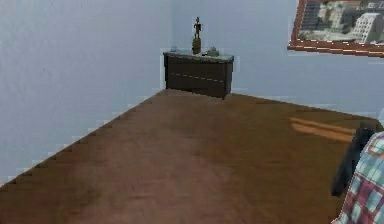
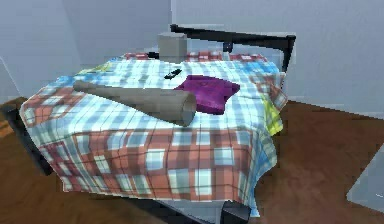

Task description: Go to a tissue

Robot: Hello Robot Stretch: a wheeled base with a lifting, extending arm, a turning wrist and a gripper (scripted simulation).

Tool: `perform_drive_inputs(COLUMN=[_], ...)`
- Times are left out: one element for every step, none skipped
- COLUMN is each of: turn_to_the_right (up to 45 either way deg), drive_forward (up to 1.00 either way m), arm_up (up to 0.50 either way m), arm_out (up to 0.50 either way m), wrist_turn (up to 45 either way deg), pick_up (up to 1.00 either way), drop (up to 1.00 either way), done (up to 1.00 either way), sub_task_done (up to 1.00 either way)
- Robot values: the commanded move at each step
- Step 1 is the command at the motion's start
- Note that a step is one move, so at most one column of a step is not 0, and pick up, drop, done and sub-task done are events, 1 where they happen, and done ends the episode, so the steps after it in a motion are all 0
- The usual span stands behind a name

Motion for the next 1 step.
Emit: perform_drive_inputs(turn_to_the_right=[18.0], drive_forward=[0.00], arm_up=[0.00], arm_out=[0.00], wrist_turn=[0.0], pick_up=[0.00], drop=[0.00], done=[0.00], sub_task_done=[0.00])
